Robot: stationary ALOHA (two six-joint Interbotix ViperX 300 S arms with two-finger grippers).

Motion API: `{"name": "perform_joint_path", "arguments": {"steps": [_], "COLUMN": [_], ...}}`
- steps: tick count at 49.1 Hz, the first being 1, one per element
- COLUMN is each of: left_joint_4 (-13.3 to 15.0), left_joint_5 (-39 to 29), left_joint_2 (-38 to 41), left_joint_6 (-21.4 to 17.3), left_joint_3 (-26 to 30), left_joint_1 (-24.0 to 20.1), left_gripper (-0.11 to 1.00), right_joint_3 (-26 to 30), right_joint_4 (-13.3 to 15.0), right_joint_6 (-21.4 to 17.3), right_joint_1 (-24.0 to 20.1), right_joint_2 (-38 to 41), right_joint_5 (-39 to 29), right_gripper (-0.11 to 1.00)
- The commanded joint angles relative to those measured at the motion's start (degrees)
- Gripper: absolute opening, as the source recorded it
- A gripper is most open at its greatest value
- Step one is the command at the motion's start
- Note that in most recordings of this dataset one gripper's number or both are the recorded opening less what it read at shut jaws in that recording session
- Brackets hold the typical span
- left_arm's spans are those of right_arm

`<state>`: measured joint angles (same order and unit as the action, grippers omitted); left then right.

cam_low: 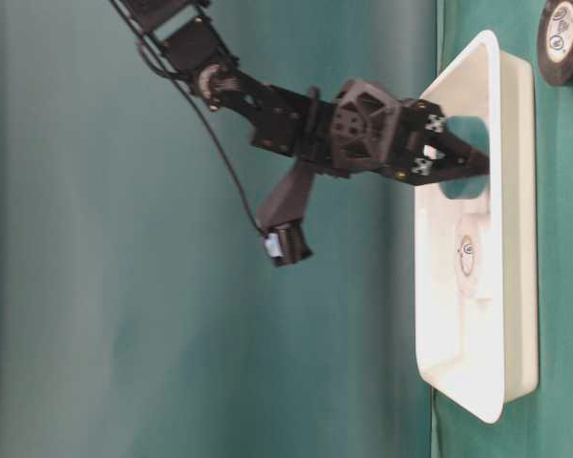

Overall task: Pick up the tape from a random location and place it into the white case.
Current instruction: 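Lower the teal roll into the tray and open the right gripper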

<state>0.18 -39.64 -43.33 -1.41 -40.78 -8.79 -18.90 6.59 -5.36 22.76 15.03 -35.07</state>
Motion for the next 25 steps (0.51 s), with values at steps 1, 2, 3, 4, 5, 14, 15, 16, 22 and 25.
{"name": "perform_joint_path", "arguments": {"steps": [1, 2, 3, 4, 5, 14, 15, 16, 22, 25], "left_joint_4": [0.09, 0.09, 0.09, 0.09, 0.09, 0.09, 0.09, 0.09, 0.09, 0.09], "left_joint_5": [0.44, 0.35, 0.44, 0.35, 0.35, 0.35, 0.35, 0.35, 0.44, 0.44], "left_joint_2": [0.0, 0.0, 0.0, 0.0, 0.0, 0.0, 0.0, 0.0, 0.0, 0.0], "left_joint_6": [0.0, 0.0, 0.0, 0.0, 0.0, 0.0, 0.0, 0.0, 0.0, 0.0], "left_joint_3": [0.62, 0.62, 0.62, 0.62, 0.62, 0.62, 0.62, 0.62, 0.62, 0.62], "left_joint_1": [-0.18, -0.18, -0.18, -0.18, -0.18, -0.18, -0.18, -0.18, -0.18, -0.18], "left_gripper": [0.9, 0.9, 0.9, 0.9, 0.9, 0.9, 0.9, 0.9, 0.9, 0.9], "right_joint_3": [0.53, 0.53, 0.53, 0.53, 0.53, 0.53, 0.53, 0.53, 0.62, 0.7], "right_joint_4": [-0.26, -0.18, -0.18, -0.18, -0.18, 0.09, 0.09, 0.09, 0.09, 0.18], "right_joint_6": [-0.18, -0.26, -0.44, -0.62, -0.88, -1.32, -1.23, -1.23, -1.14, -1.14], "right_joint_1": [0.18, 0.26, 0.26, 0.35, 0.53, 0.7, 0.7, 0.7, 0.7, 0.7], "right_joint_2": [-0.26, -0.26, -0.26, -0.35, -0.26, -0.35, -0.35, -0.35, -0.44, -0.62], "right_joint_5": [0.79, 0.88, 0.88, 0.88, 0.88, 0.35, 0.26, 0.18, 0.0, 0.09], "right_gripper": [0.28, 0.28, 0.28, 0.28, 0.28, 0.28, 0.28, 0.28, 0.28, 0.28]}}
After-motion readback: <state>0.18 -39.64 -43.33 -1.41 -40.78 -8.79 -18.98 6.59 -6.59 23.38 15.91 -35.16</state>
